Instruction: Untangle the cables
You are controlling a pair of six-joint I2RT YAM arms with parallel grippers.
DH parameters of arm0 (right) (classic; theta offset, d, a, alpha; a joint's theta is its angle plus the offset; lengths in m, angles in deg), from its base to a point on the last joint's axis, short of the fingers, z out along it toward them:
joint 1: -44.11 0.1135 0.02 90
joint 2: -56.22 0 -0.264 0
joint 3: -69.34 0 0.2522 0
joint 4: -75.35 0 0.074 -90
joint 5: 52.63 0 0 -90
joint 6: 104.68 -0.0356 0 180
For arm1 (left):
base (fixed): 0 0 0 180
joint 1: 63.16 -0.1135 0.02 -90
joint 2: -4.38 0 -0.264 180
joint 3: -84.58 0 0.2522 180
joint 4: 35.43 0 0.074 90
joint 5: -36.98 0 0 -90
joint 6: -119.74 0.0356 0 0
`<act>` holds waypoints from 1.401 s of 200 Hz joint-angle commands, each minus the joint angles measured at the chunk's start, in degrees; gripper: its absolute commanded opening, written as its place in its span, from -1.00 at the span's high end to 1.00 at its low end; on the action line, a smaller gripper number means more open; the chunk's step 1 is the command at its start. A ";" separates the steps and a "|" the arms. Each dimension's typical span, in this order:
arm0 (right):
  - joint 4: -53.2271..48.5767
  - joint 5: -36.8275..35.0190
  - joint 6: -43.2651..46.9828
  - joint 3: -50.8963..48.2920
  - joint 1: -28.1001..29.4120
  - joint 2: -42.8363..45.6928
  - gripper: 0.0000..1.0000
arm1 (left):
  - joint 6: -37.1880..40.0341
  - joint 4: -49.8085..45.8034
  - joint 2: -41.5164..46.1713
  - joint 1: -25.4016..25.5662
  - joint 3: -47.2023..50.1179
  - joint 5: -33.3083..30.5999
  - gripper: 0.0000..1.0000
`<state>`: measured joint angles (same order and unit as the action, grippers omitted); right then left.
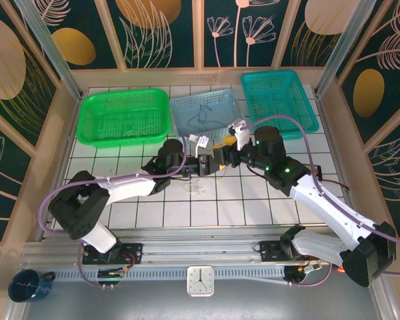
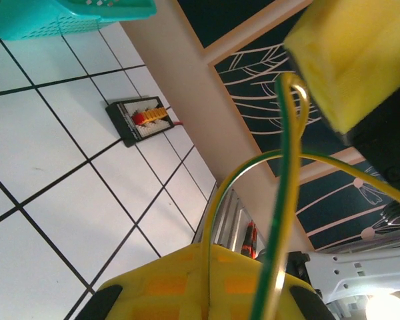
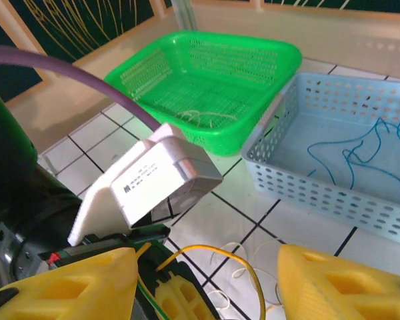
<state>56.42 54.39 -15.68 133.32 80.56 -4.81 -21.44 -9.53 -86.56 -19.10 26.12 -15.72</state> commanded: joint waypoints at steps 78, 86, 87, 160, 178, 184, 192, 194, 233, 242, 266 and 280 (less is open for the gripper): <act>-1.62 2.76 0.82 0.56 -3.75 4.05 -0.18 | 0.54 -0.20 -0.73 -0.03 -2.11 2.59 1.00; -1.75 3.64 0.49 0.19 -4.78 5.40 -0.19 | 0.58 -0.20 -0.78 -0.04 -2.06 2.71 1.00; -1.76 3.77 0.44 0.17 -4.75 5.58 -0.19 | 0.61 -0.24 -0.76 -0.03 -2.06 2.70 1.00; -5.78 11.51 0.15 0.32 -7.66 6.74 -0.20 | 1.10 -0.70 -0.65 -0.02 -3.16 4.53 1.00; -6.55 11.97 0.55 0.74 -5.83 5.55 -0.20 | 1.36 -1.12 -0.73 -0.02 -3.51 4.86 1.00; -6.84 11.46 0.84 0.88 -5.43 5.16 -0.20 | 1.35 -1.16 -0.82 -0.03 -3.54 5.04 1.00; -7.21 10.76 1.04 0.95 -4.27 4.56 -0.20 | 1.33 -1.14 -0.90 -0.04 -3.64 5.16 1.00; -7.26 10.58 1.07 0.98 -4.08 4.42 -0.20 | 1.32 -1.16 -0.91 -0.03 -3.68 5.29 1.00; -6.17 8.68 1.17 1.08 -3.36 3.31 -0.13 | 1.40 -1.16 -1.00 -0.02 -3.84 5.82 1.00; -5.74 8.32 1.17 1.22 -3.40 3.16 -0.10 | 1.43 -1.08 -0.91 -0.03 -3.72 5.87 1.00; -4.80 7.95 1.30 2.12 -3.59 2.02 -0.04 | 1.40 -0.99 -1.00 -0.02 -3.68 6.13 1.00; -4.60 8.03 1.41 2.84 -3.62 1.12 0.04 | 1.32 -0.81 -1.00 -0.03 -3.55 6.42 1.00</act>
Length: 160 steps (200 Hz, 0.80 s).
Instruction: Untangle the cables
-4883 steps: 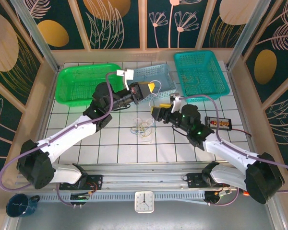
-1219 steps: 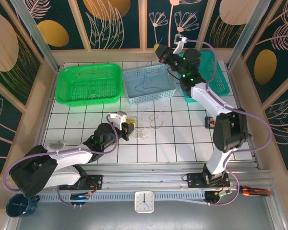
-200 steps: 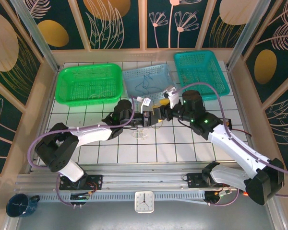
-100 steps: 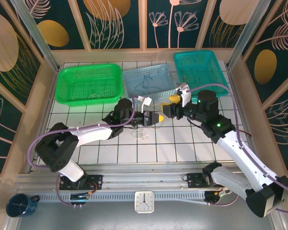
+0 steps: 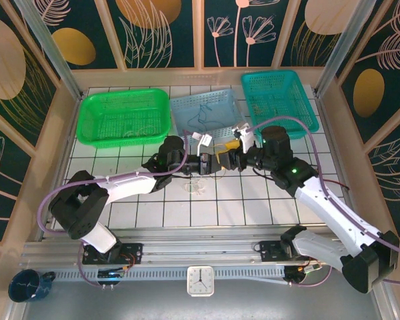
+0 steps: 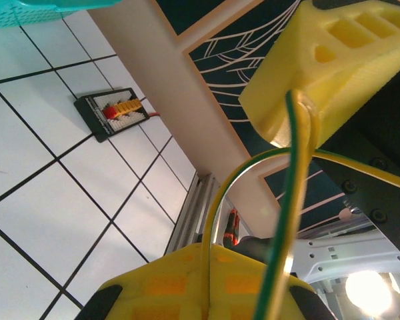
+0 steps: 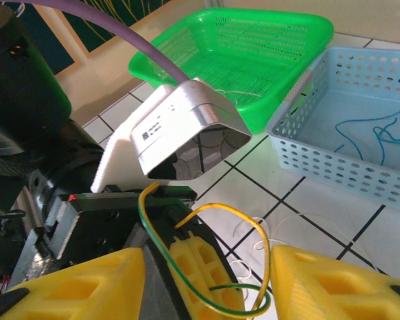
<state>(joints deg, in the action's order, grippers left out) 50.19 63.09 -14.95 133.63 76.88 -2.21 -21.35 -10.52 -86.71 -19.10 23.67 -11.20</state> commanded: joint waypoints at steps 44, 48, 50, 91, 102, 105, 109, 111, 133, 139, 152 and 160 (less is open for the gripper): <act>3.23 -1.20 0.37 3.26 -0.53 -1.88 0.65 | 1.33 0.44 -0.76 -0.02 -0.67 1.98 1.00; 3.39 -1.13 0.28 3.16 -0.66 -1.69 0.71 | 1.32 0.52 -0.76 -0.02 -0.62 1.95 1.00; 3.46 -1.07 0.19 3.17 -0.75 -1.60 0.74 | 1.34 0.52 -0.76 -0.04 -0.63 1.97 1.00; 5.54 -1.19 -1.60 1.60 -1.09 0.41 1.00 | 1.42 0.81 -0.93 -0.04 -0.18 1.52 1.00; 6.20 -1.03 -2.38 1.01 -3.05 0.92 1.00 | 1.52 1.12 -1.02 -0.03 -0.04 1.34 1.00; 6.43 -0.97 -2.57 0.78 -3.14 1.02 1.00 | 1.44 1.14 -1.02 -0.03 -0.03 1.31 1.00; 6.73 -0.93 -2.87 0.55 -3.43 1.19 1.00 | 1.43 1.30 -1.10 -0.02 0.08 1.26 1.00; 6.85 -0.93 -3.13 0.48 -3.55 1.25 1.00 | 1.39 1.42 -1.09 -0.02 0.12 1.18 1.00; 9.46 -1.54 -5.72 -1.04 -5.02 2.18 1.00 | 1.15 2.56 -1.11 -0.04 0.45 0.68 1.00; 10.16 -1.82 -6.51 -1.45 -5.55 2.40 1.00 | 1.17 2.84 -1.03 -0.02 0.65 0.27 1.00; 11.38 -3.79 -8.09 -2.07 -6.36 2.56 1.00 | 1.47 3.16 -0.62 -0.03 0.99 -0.88 0.60; 11.70 -6.06 -8.94 -2.20 -6.78 2.45 1.00 | 1.84 3.12 -0.35 -0.10 1.24 -1.45 0.33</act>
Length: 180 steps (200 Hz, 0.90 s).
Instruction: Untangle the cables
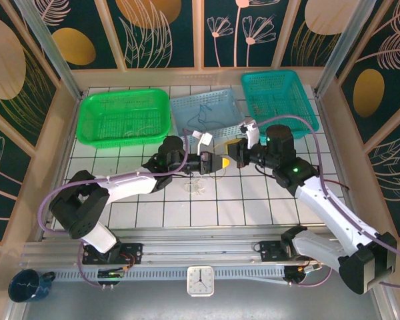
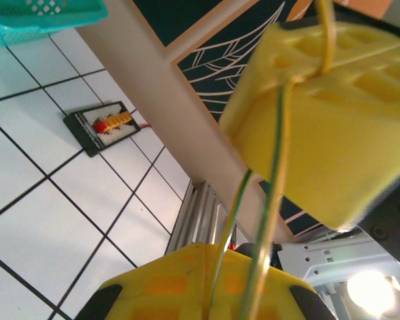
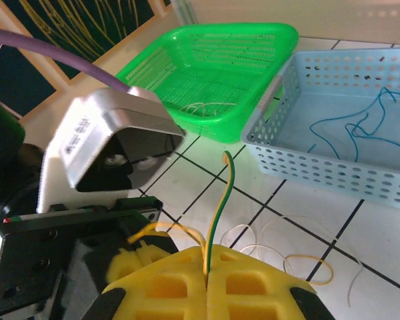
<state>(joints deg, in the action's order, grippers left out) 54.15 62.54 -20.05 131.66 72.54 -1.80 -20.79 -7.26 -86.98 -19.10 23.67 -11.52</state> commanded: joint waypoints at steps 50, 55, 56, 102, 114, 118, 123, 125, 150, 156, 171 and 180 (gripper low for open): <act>11.04 -22.27 -8.10 -0.39 -6.44 -2.16 1.00 | 4.07 -1.86 3.02 -1.16 4.28 -5.12 -0.74; 11.53 -24.18 -8.59 -0.35 -7.01 -3.09 1.00 | 4.19 -1.79 3.36 -1.34 4.85 -5.51 -0.80; 11.68 -24.36 -8.69 -0.33 -7.13 -3.30 1.00 | 4.19 -1.82 3.46 -1.34 4.95 -5.62 -0.82; 18.26 -34.91 -16.15 1.18 -15.45 -14.04 1.00 | 4.73 -2.10 7.33 -3.19 9.54 -9.96 -0.98; 19.39 -35.18 -17.63 2.77 -17.97 -17.97 1.00 | 4.80 -2.36 8.15 -3.60 10.37 -10.80 -0.98; 19.48 -35.20 -18.07 3.55 -18.66 -19.23 1.00 | 4.86 -2.57 8.43 -3.69 10.62 -11.02 -0.98; 19.57 -35.21 -18.50 4.45 -19.79 -20.85 1.00 | 4.98 -2.73 8.72 -3.89 10.83 -11.29 -0.98; 19.64 -35.26 -18.64 4.86 -20.09 -21.46 1.00 | 5.06 -2.84 8.88 -3.91 10.89 -11.40 -0.97; 18.91 -35.56 -20.26 9.78 -23.81 -29.22 1.00 | 5.82 -4.18 10.34 -4.33 11.75 -13.03 -0.98; 18.49 -35.37 -20.53 11.27 -24.62 -31.00 1.00 | 5.88 -4.39 10.61 -4.40 11.97 -13.43 -0.98; 18.53 -32.80 -20.64 14.15 -26.53 -35.11 1.00 | 6.02 -4.58 11.17 -4.49 12.43 -14.14 -0.98; 19.02 -29.06 -20.11 15.69 -27.72 -37.27 0.76 | 6.09 -4.58 11.36 -4.53 12.66 -14.54 -0.98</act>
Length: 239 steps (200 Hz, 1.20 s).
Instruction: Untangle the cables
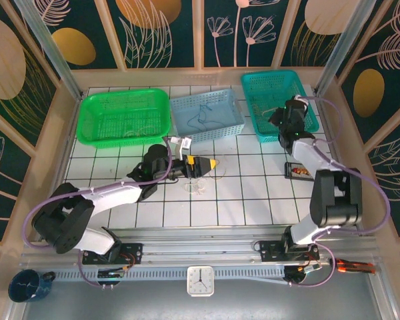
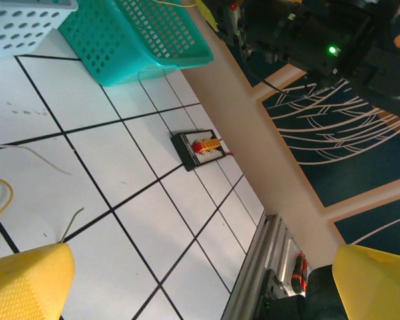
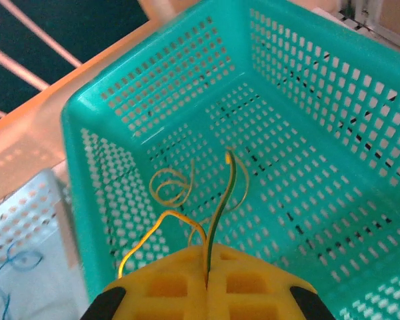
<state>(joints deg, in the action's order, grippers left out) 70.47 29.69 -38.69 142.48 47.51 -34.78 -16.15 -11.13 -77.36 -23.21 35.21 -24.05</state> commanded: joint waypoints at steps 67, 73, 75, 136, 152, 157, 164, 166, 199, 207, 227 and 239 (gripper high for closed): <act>6.41 14.26 -2.63 0.62 -3.20 -0.08 -0.02 | 2.29 -1.33 3.49 -0.91 3.30 -7.08 -0.98; 6.81 14.77 -2.96 -0.84 -2.49 1.66 -0.02 | 2.28 -1.30 3.54 -0.92 3.53 -7.83 -0.97; 6.88 14.97 -3.08 -1.21 -2.23 2.33 -0.02 | 2.31 -1.32 3.58 -1.01 3.62 -8.02 -0.98; 3.75 14.03 -5.12 -16.06 12.15 21.11 -0.03 | 3.39 -3.08 4.21 -1.55 5.62 -15.09 -0.98; 2.29 13.12 -6.09 -19.90 16.03 24.25 -0.09 | 3.39 -3.72 4.65 -1.54 6.66 -18.46 -0.98; 1.95 12.89 -6.39 -21.10 16.95 25.09 -0.11 | 3.40 -3.99 4.81 -1.59 6.84 -19.33 -0.97; 1.69 12.80 -6.69 -22.89 18.65 26.04 -0.14 | 3.62 -4.26 5.00 -1.67 7.13 -20.30 -0.98; 1.63 12.72 -6.78 -23.36 19.12 26.33 -0.15 | 3.68 -4.30 5.05 -1.70 7.20 -20.50 -0.98; 1.18 9.98 -7.38 -29.17 27.42 26.75 -0.20 | 4.71 -4.83 5.25 -1.75 7.53 -21.58 -0.98; 1.53 9.26 -7.45 -30.08 29.23 25.78 -0.20 | 4.74 -4.84 5.07 -1.79 7.50 -21.47 -0.98; 2.70 7.11 -7.73 -31.40 32.48 22.66 -0.19 | 4.67 -4.67 4.41 -1.76 7.33 -20.82 -0.98; 3.31 5.09 -7.67 -31.60 33.87 20.51 -0.16 | 4.42 -4.43 4.06 -1.79 7.22 -20.35 -0.98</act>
<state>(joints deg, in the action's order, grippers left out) 72.11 40.16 -45.49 111.92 79.03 -11.09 -12.65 -15.83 -73.23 -24.66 42.38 -44.35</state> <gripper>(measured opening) 0.593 0.988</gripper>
